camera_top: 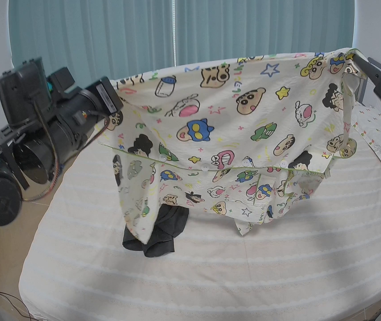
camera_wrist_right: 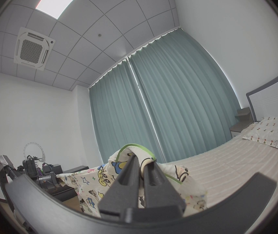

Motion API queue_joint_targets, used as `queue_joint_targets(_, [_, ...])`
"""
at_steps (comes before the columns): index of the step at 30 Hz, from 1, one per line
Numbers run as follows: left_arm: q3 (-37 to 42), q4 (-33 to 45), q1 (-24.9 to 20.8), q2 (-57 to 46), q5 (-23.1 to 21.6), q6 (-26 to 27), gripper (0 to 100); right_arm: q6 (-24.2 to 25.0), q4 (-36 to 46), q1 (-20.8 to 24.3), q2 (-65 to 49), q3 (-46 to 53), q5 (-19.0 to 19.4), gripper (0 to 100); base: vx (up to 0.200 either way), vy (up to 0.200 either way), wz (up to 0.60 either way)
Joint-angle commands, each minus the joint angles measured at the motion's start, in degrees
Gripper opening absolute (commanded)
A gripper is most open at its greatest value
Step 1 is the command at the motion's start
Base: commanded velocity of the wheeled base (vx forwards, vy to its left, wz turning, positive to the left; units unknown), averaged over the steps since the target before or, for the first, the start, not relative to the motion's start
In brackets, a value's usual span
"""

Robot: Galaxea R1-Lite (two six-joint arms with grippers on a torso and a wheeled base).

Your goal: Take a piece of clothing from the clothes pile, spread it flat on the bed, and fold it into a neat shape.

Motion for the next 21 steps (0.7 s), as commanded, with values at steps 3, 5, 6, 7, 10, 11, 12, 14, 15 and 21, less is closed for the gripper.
queue_joint_targets(3, [6.4, 0.7, -0.1, -5.9, 0.0, -0.8, 0, -0.2, 0.8, 1.2, -4.5, 5.8, 0.1, 0, 0.0, 0.0, 0.0])
queue_joint_targets(5, [8.9, 0.7, -0.2, -6.8, 0.0, -2.0, 0, 0.2, 0.7, 1.2, -4.6, 6.4, 0.1, 0, 0.0, 0.0, 0.0])
queue_joint_targets(6, [9.9, 0.7, -0.2, -7.1, 0.0, -2.4, 0, 0.3, 0.7, 1.3, -4.7, 6.6, 0.1, 0, 0.0, 0.0, 0.0])
queue_joint_targets(7, [10.3, 0.7, -0.2, -7.1, 0.0, -2.6, 0, 0.3, 0.7, 1.3, -4.7, 7.0, 0.2, 0, 0.0, 0.0, 0.0])
queue_joint_targets(10, [12.7, 0.7, -0.2, -7.3, 0.1, -4.1, 0, 0.2, 0.7, 1.5, -5.0, 8.8, 0.4, 0, -0.133, 0.0, 0.0])
queue_joint_targets(11, [12.9, 0.7, -0.2, -7.3, 0.1, -4.3, 0, 0.2, 0.7, 1.5, -5.2, 8.9, 0.4, 0, -0.2, 0.0, 0.0])
queue_joint_targets(12, [13.1, 0.7, -0.2, -7.4, 0.1, -4.6, 0, 0.3, 0.7, 1.5, -5.2, 9.1, 0.4, 0, -0.2, 0.0, 0.0])
queue_joint_targets(14, [13.4, 0.7, -0.2, -7.7, 0.1, -5.4, 0, 0.5, 0.7, 1.5, -5.5, 9.8, 0.5, 0, -0.2, 0.0, 0.0])
queue_joint_targets(15, [13.4, 0.7, -0.2, -7.7, 0.1, -5.6, 0, 0.5, 0.7, 1.5, -5.7, 10.1, 0.5, 0, -0.2, 0.0, 0.0])
queue_joint_targets(21, [13.9, 0.7, -0.3, -8.4, 0.1, -5.6, 0, 0.5, 0.7, 1.6, -7.2, 10.3, 0.7, 0, -0.2, 0.0, 0.0])
